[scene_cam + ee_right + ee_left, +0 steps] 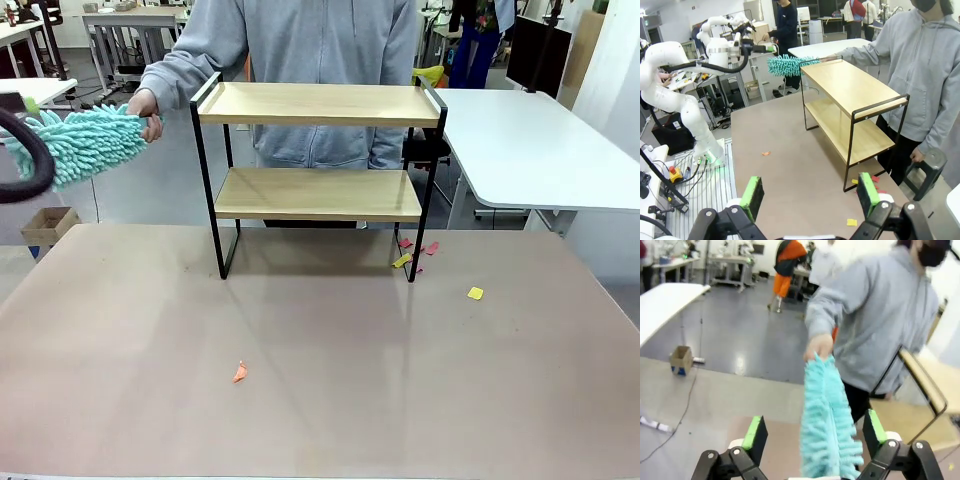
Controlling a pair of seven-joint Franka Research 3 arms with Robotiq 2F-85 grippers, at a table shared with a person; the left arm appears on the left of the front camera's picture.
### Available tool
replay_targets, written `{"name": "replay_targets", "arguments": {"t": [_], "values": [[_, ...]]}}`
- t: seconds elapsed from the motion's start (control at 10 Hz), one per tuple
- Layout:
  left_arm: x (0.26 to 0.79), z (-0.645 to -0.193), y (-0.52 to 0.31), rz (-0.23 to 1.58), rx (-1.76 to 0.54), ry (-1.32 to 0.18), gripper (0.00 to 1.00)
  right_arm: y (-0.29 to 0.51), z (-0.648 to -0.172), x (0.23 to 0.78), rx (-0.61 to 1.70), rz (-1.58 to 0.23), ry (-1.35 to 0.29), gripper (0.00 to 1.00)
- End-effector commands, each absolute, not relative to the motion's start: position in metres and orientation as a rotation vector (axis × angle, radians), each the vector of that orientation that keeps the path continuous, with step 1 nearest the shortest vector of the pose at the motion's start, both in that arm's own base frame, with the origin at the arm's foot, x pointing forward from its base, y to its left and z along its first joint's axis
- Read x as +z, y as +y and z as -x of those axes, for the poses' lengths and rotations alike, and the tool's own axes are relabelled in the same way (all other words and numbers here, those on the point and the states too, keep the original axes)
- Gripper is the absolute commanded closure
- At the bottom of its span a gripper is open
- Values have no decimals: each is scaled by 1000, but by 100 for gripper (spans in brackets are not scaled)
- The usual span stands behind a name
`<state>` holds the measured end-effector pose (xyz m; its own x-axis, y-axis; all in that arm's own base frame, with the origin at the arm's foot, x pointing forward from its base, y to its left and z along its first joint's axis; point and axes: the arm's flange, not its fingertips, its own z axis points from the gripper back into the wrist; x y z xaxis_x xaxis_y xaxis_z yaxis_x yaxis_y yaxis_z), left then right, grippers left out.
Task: Clean the shelf.
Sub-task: Hand the Duster back to the human.
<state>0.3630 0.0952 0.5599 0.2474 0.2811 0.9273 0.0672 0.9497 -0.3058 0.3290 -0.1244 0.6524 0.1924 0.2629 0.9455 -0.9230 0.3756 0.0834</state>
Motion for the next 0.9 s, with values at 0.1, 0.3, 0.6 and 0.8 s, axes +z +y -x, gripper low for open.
{"name": "replay_targets", "arguments": {"t": [0.1,0.3,0.6,0.8], "values": [[641,-354,174,430,332,-1325,0,-124,-330,656,975,-803,-1064,0],[654,-354,230,463,449,-1310,0,-124,-330,656,975,-803,-1064,0],[643,-347,240,440,459,-1331,0,-124,-330,656,975,-803,-1064,0],[643,-347,240,440,459,-1331,0,-124,-330,656,975,-803,-1064,0]]}}
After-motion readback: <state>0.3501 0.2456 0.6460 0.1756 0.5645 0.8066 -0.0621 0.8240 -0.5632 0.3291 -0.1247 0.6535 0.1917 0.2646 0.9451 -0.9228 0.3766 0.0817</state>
